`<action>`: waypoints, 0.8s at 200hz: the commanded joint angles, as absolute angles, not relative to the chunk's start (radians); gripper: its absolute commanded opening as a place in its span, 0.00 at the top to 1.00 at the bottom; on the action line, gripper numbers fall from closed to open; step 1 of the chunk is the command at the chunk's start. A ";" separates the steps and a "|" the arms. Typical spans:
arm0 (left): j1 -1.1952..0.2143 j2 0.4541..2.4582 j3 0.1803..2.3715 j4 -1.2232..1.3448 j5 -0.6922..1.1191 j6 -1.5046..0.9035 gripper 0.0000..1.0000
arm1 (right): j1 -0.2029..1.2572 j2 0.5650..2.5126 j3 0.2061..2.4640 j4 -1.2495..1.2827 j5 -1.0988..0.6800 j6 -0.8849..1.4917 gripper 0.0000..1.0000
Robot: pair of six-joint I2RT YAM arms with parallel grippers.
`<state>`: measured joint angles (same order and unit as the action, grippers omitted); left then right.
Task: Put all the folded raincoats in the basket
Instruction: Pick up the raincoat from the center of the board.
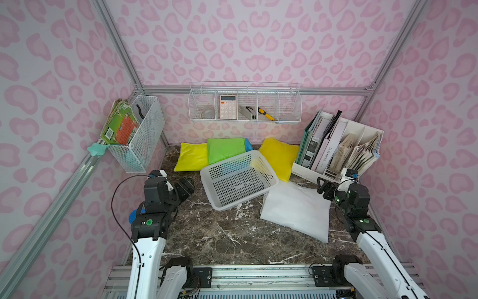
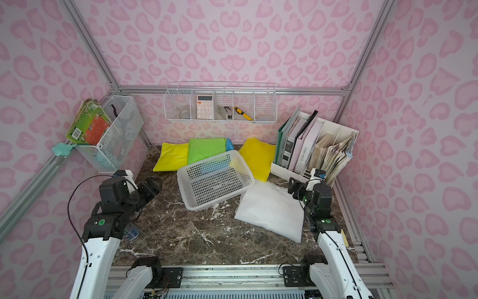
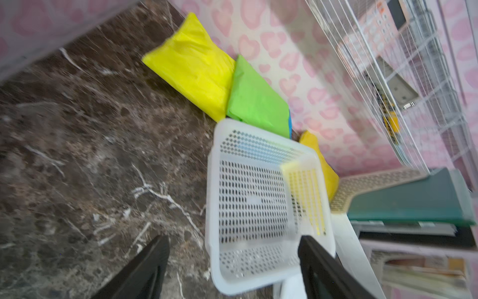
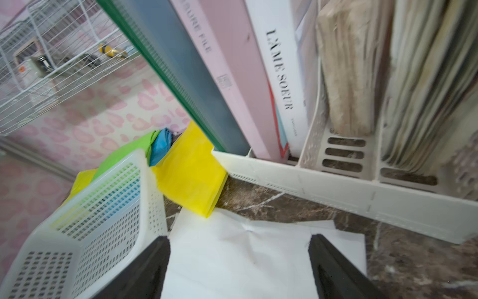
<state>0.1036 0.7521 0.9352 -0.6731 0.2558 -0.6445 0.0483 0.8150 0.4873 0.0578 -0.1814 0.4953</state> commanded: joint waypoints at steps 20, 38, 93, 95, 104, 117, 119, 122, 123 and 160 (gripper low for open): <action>0.057 0.617 0.870 -0.865 0.621 -0.658 0.19 | 0.094 0.830 0.540 -0.149 -0.250 0.486 0.16; 0.033 0.562 0.845 -0.852 0.755 -0.681 0.19 | 0.086 0.843 0.561 -0.219 -0.159 0.459 0.16; 0.022 0.561 0.918 -0.903 0.827 -0.666 0.18 | -0.095 0.960 0.556 -0.308 -0.251 0.537 0.20; 0.022 0.566 0.919 -0.904 0.828 -0.665 0.19 | -0.102 0.962 0.554 -0.308 -0.254 0.540 0.20; 0.017 0.589 0.920 -0.902 0.823 -0.663 0.20 | -0.129 0.966 0.546 -0.305 -0.265 0.550 0.20; 0.002 0.612 0.916 -0.887 0.806 -0.662 0.21 | -0.157 0.977 0.532 -0.292 -0.274 0.567 0.20; -0.001 0.616 0.914 -0.883 0.802 -0.663 0.21 | -0.162 0.980 0.528 -0.290 -0.274 0.570 0.20; -0.006 0.621 0.912 -0.878 0.795 -0.663 0.21 | -0.170 0.986 0.525 -0.288 -0.274 0.577 0.20; -0.007 0.623 0.912 -0.876 0.791 -0.663 0.21 | -0.173 0.989 0.524 -0.287 -0.275 0.577 0.20; -0.150 0.747 0.892 -0.772 0.680 -0.651 0.25 | -0.245 1.065 0.494 -0.277 -0.314 0.616 0.20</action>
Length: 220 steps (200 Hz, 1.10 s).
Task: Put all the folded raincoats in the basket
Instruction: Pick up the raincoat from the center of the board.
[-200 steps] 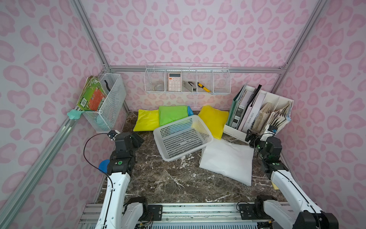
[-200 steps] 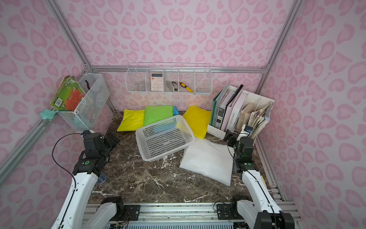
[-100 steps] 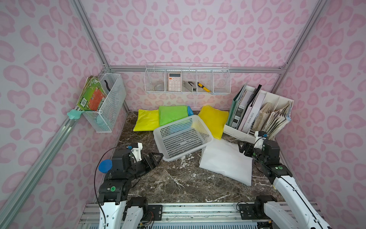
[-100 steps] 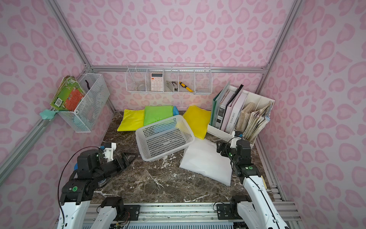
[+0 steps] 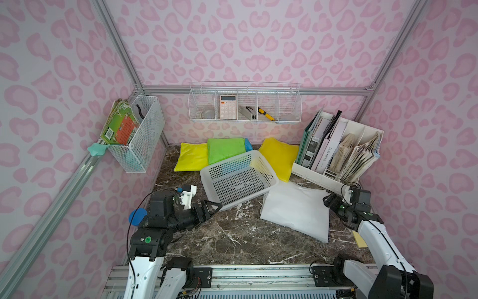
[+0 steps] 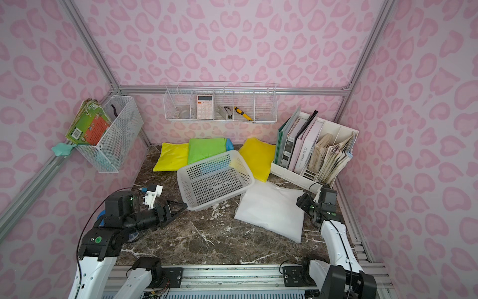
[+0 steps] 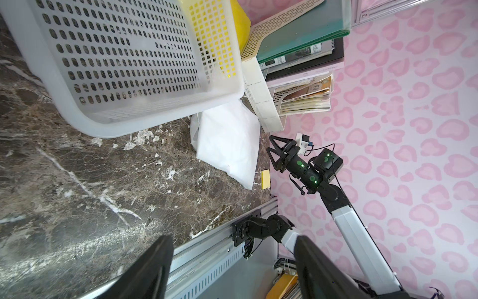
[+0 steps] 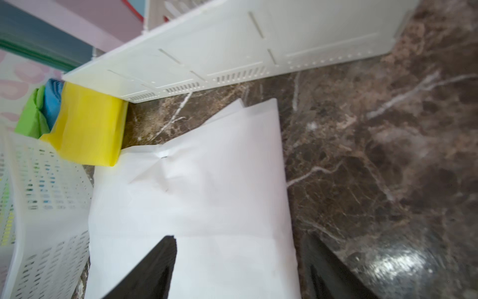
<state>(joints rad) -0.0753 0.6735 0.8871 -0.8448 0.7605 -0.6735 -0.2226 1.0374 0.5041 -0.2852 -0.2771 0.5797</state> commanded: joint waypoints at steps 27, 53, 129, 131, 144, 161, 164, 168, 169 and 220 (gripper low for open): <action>-0.326 0.867 0.935 -0.741 0.542 -0.643 0.26 | -0.272 1.075 0.455 -0.247 -0.322 0.625 0.20; -0.462 0.973 0.958 -0.677 0.475 -0.661 0.31 | -0.278 1.104 0.403 -0.171 -0.404 0.651 0.23; -0.704 1.264 1.081 -0.633 0.323 -0.653 0.37 | -0.293 1.225 0.345 -0.116 -0.512 0.650 0.35; -0.704 1.268 1.082 -0.632 0.322 -0.653 0.37 | -0.293 1.226 0.346 -0.116 -0.513 0.651 0.35; -0.709 1.276 1.086 -0.628 0.320 -0.655 0.37 | -0.293 1.226 0.347 -0.114 -0.520 0.647 0.38; -0.711 1.277 1.083 -0.623 0.315 -0.658 0.37 | -0.295 1.220 0.364 -0.131 -0.501 0.630 0.46; -0.711 1.278 1.083 -0.623 0.314 -0.658 0.37 | -0.296 1.217 0.367 -0.136 -0.499 0.628 0.47; -0.712 1.278 1.083 -0.623 0.313 -0.658 0.37 | -0.296 1.214 0.370 -0.141 -0.496 0.625 0.49; -0.712 1.278 1.081 -0.623 0.314 -0.658 0.37 | -0.296 1.214 0.371 -0.141 -0.496 0.624 0.50; -0.713 1.254 1.079 -0.674 0.291 -0.642 0.35 | -0.310 1.193 0.452 -0.264 -0.465 0.562 1.00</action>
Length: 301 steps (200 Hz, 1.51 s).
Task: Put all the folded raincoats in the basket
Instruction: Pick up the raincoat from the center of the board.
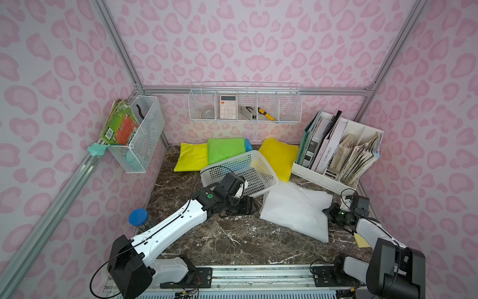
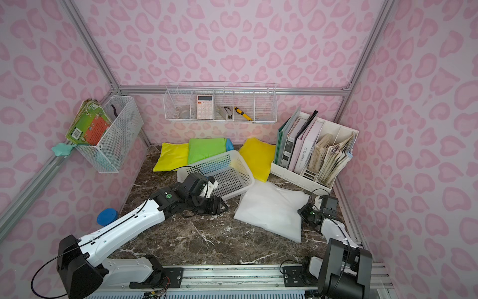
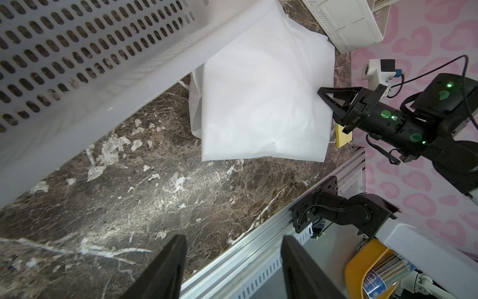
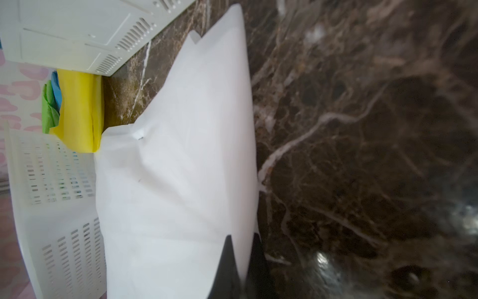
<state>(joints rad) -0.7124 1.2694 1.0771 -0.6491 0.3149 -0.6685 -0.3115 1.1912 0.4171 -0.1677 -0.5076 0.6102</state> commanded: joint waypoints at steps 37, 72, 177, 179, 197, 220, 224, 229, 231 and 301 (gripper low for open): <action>-0.712 1.259 1.083 -0.692 0.297 -0.632 0.34 | -0.214 1.222 0.492 -0.321 -0.287 0.578 1.00; -0.713 1.261 1.093 -0.720 0.284 -0.623 0.34 | -0.111 1.291 0.637 -0.429 -0.128 0.551 1.00; -0.765 1.280 1.132 -0.744 0.315 -0.604 0.33 | -0.068 1.616 1.042 -0.935 0.283 0.388 1.00; -0.767 1.281 1.134 -0.744 0.314 -0.605 0.33 | -0.069 1.621 1.043 -0.937 0.290 0.392 1.00; -0.801 1.316 1.147 -0.720 0.330 -0.617 0.33 | -0.056 1.637 1.030 -0.917 0.269 0.383 1.00; -0.875 1.397 1.168 -0.689 0.332 -0.617 0.34 | -0.027 1.624 1.024 -0.907 0.266 0.383 1.00; -0.890 1.414 1.175 -0.686 0.331 -0.615 0.35 | -0.025 1.617 1.025 -0.906 0.260 0.380 1.00; -0.910 1.436 1.184 -0.683 0.330 -0.612 0.36 | -0.022 1.609 1.024 -0.904 0.260 0.379 1.00; -0.917 1.445 1.188 -0.683 0.327 -0.611 0.37 | -0.022 1.606 1.024 -0.904 0.259 0.379 1.00; -0.968 1.688 1.348 -0.818 0.096 -0.596 0.43 | 0.012 1.571 1.022 -0.895 0.238 0.367 1.00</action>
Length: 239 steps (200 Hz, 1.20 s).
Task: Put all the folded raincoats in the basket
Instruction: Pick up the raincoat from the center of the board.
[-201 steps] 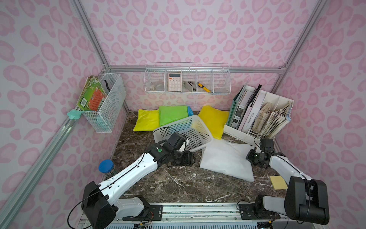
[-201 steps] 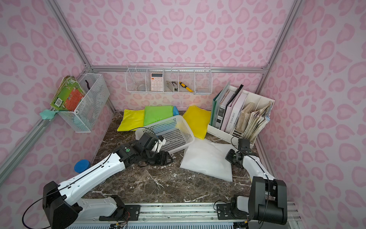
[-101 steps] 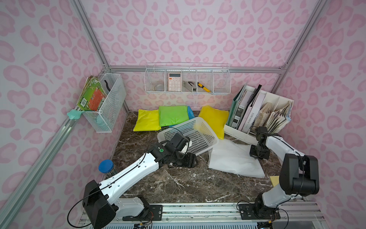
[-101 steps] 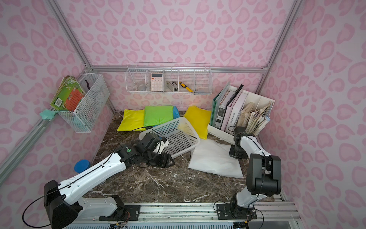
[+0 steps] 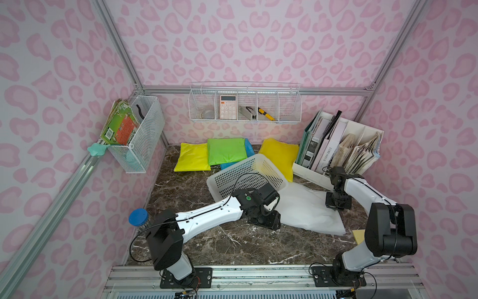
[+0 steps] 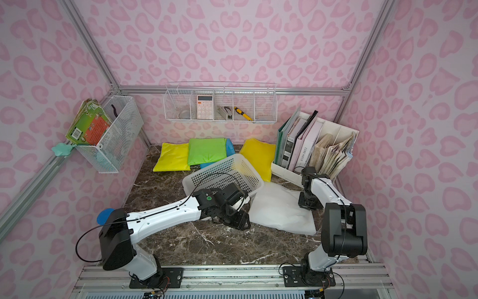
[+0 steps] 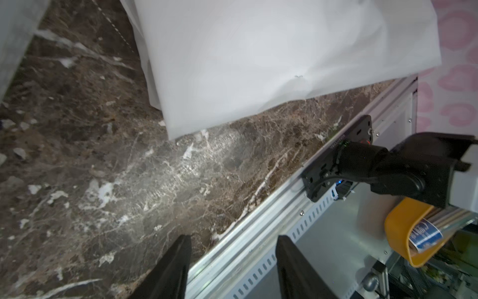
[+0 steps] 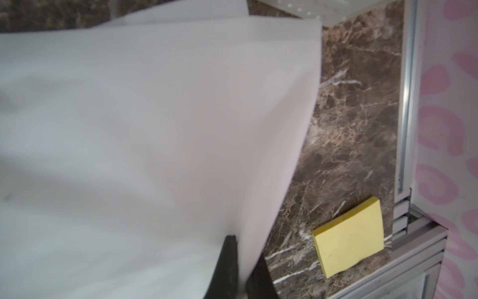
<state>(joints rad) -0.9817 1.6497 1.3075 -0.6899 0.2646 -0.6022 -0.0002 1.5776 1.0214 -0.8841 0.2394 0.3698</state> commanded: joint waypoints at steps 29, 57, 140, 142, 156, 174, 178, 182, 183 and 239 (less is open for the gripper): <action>-0.877 1.692 1.296 -0.948 -0.092 -0.615 0.43 | 0.025 1.555 1.021 -0.894 0.236 0.367 1.00; -0.740 1.608 1.190 -1.010 -0.203 -0.655 0.43 | 0.029 1.548 1.022 -0.896 0.238 0.368 1.00; -0.820 1.298 1.038 -0.653 0.257 -0.685 0.34 | 0.067 1.575 1.029 -0.882 0.270 0.375 1.00; -0.828 1.305 1.040 -0.645 0.261 -0.689 0.34 | 0.067 1.576 1.030 -0.881 0.276 0.376 1.00; -0.859 1.373 1.056 -0.598 0.263 -0.725 0.34 | 0.069 1.585 1.037 -0.866 0.311 0.365 1.00; -0.870 1.465 1.076 -0.570 0.225 -0.771 0.35 | 0.105 1.608 1.059 -0.835 0.420 0.290 1.00; -0.871 1.481 1.081 -0.560 0.218 -0.776 0.34 | 0.116 1.615 1.058 -0.822 0.448 0.263 1.00; -0.872 1.494 1.084 -0.547 0.214 -0.778 0.34 | 0.124 1.623 1.058 -0.811 0.466 0.237 1.00; -0.872 1.498 1.086 -0.544 0.214 -0.778 0.34 | 0.126 1.624 1.058 -0.809 0.469 0.229 1.00; -0.895 1.727 1.165 -0.389 0.197 -0.829 0.32 | 0.129 1.664 0.992 -0.712 0.559 0.148 1.00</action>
